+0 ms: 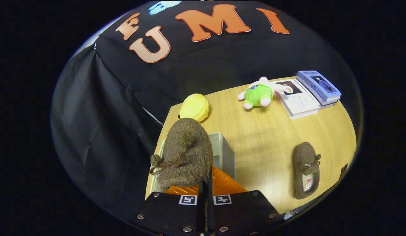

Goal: Open the storage box then place both shoes into the box .Put the left shoe in first, then the right shoe, with the right side of both shoes facing outward in a uniform manner.

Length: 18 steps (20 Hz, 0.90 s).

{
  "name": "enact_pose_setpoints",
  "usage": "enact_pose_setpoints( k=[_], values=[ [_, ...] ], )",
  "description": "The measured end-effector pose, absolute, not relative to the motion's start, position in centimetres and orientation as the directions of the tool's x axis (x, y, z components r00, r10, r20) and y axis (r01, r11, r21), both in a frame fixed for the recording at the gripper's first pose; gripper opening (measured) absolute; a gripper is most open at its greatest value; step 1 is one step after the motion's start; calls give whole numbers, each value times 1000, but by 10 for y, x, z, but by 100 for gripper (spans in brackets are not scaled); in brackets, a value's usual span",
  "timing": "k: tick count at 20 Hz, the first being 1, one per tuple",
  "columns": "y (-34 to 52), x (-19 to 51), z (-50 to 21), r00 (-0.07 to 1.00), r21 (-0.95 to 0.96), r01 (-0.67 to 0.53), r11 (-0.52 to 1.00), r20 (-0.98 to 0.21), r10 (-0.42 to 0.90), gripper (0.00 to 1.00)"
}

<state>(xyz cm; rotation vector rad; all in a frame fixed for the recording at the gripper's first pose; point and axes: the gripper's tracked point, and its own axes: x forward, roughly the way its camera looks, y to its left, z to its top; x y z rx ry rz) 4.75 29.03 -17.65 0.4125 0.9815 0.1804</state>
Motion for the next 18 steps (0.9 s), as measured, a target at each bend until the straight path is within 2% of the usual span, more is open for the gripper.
enact_pose_setpoints(
  k=[7, 15, 17, 18],
  values=[
    [358, 38, -227, 437, 377, 5, 926, -834, 337, 4],
    [375, 54, -285, 374, 361, 133, 923, -881, 290, 4],
    [387, 48, -289, 339, 400, 146, 905, -880, 334, 8],
    [391, 42, -290, 309, 409, 146, 901, -884, 351, 13]
  ],
)
